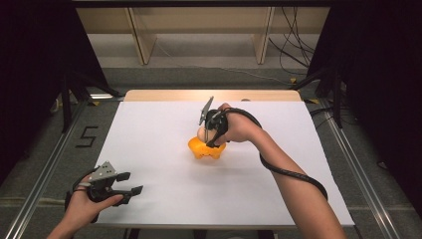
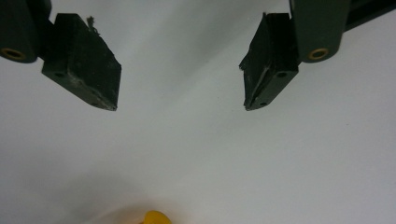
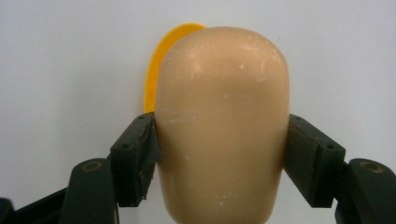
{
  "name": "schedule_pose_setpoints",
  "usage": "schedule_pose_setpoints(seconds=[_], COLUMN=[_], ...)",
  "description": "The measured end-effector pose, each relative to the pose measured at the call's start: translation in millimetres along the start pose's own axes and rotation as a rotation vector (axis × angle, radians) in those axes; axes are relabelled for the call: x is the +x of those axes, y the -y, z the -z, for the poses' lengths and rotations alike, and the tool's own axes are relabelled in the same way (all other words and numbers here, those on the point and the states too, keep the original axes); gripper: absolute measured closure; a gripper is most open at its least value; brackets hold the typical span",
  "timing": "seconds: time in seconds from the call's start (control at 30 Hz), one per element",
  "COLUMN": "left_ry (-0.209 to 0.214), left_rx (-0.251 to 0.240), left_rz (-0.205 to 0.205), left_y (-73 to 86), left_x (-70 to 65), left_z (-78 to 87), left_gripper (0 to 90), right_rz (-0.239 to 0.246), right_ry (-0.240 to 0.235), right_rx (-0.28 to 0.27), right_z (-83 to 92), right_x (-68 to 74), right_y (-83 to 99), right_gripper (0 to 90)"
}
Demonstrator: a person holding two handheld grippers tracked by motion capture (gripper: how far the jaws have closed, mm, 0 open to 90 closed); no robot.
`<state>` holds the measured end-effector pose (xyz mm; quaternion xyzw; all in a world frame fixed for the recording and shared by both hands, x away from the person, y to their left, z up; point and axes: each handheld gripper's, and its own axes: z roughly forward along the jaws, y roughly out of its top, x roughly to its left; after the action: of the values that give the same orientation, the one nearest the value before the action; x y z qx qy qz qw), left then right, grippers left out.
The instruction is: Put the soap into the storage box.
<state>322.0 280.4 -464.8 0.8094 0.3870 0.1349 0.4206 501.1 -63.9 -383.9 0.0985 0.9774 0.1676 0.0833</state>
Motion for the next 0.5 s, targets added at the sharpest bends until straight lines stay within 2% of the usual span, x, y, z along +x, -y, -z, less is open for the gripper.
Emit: schedule_pose_setpoints(seconds=[0.17, 0.2, 0.33, 0.37, 0.4, 0.43, 0.5], left_ry=[0.0, 0.001, 0.001, 0.001, 0.001, 0.001, -0.001], left_rx=[0.0, 0.0, 0.0, -0.002, -0.002, -0.004, 0.0], left_rz=[0.0, 0.0, 0.001, 0.002, 0.002, 0.002, 0.001], left_y=[0.0, 0.0, 0.0, 0.0, 0.0, 0.2, 0.2], left_x=[0.1, 0.1, 0.1, 0.2, 0.2, 0.0, -0.1], left_z=[0.0, 0.1, 0.1, 0.0, 0.0, -0.2, 0.1], left_gripper=[27.6, 27.6, 27.6, 27.6, 27.6, 27.6, 27.6], right_rz=[0.006, 0.032, 0.021, 0.053, 0.053, 0.029, 0.029], right_ry=[-0.002, -0.002, -0.008, -0.01, -0.01, -0.009, -0.009], right_rx=[0.005, 0.01, 0.007, -0.006, -0.006, 0.016, 0.017], right_z=[-2.1, -2.6, -4.0, -6.1, -6.1, -6.1, -6.4], right_x=[0.2, -1.5, -0.2, -1.6, -1.6, 0.0, 0.1], right_y=[-1.4, -1.9, -2.4, -3.0, -3.0, -2.9, -2.8], right_gripper=[33.6, 33.6, 33.6, 33.6, 33.6, 33.6, 33.6])
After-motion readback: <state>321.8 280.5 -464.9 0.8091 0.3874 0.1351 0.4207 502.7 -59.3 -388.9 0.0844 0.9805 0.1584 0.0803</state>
